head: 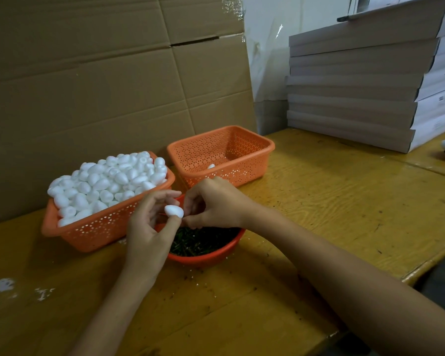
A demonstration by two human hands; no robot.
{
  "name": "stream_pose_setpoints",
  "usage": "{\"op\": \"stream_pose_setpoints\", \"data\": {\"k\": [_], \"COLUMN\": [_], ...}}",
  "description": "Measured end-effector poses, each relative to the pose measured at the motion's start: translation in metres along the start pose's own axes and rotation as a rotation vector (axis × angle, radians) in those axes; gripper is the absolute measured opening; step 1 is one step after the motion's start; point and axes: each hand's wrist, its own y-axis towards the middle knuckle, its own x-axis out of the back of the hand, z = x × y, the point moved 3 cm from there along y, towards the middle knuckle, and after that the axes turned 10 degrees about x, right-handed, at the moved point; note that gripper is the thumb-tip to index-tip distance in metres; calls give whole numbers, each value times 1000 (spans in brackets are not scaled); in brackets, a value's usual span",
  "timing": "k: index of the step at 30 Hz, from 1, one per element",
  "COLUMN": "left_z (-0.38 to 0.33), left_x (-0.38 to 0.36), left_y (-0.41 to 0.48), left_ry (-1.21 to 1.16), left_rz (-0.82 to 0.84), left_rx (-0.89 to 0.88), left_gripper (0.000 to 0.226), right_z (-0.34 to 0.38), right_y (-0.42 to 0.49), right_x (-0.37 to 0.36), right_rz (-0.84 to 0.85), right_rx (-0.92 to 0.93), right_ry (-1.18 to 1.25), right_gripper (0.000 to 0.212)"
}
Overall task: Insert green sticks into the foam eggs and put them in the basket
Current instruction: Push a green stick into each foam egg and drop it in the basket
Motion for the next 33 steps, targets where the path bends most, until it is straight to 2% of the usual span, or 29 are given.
{"op": "stream_pose_setpoints", "data": {"k": [12,20,33], "left_z": [2,3,-2], "left_x": [1,2,5], "left_y": [2,2,3], "left_ry": [-120,-83,-156], "left_rz": [-41,-29,-24], "left_rx": [22,16,45], "left_gripper": [29,41,32], "right_z": [-2,-6,-4], "right_y": [1,2,2], "right_x": [0,-3,1], "right_rz": [-8,-10,-35], "right_rx": [9,-14,-10], "right_ry": [0,-15,-7], "right_gripper": [11,6,7]}}
